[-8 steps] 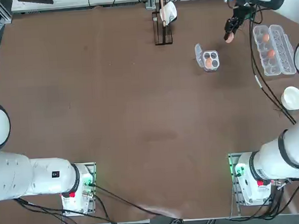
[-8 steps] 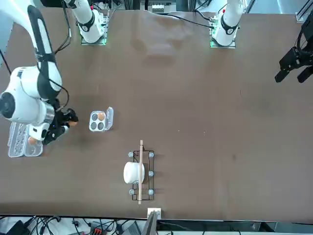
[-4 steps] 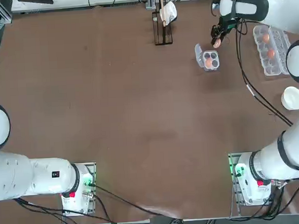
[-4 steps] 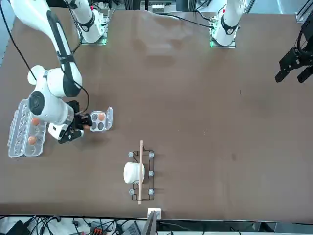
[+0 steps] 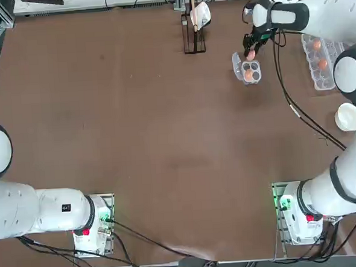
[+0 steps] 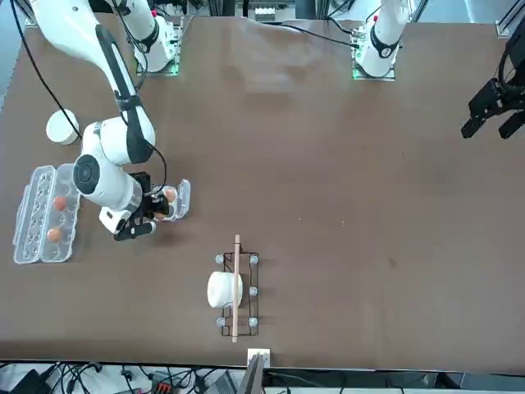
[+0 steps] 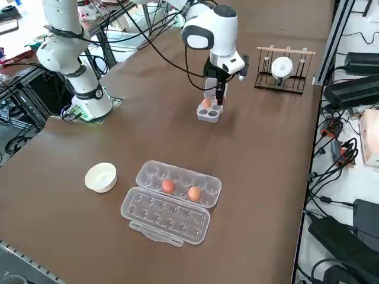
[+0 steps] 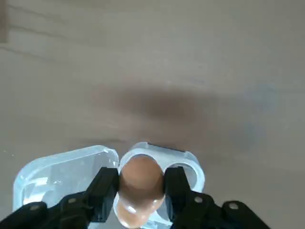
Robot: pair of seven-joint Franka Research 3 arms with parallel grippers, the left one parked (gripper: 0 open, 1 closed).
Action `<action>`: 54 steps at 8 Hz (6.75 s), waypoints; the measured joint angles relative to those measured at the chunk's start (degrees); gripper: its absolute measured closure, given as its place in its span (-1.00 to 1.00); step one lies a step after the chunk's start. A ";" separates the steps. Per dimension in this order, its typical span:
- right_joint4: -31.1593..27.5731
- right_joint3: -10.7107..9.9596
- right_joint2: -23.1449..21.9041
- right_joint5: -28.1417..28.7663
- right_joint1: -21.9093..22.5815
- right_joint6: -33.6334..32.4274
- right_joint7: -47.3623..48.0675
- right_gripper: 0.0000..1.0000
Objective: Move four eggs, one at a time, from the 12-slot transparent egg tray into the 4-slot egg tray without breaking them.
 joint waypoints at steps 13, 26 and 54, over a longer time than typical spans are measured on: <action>-0.03 -0.11 2.32 0.01 0.46 0.51 1.72 -0.45; 1.34 -2.31 -2.95 -2.74 -16.80 -2.64 -42.22 -1.00; 19.61 -2.24 16.32 -8.30 -32.61 0.65 -102.10 -0.93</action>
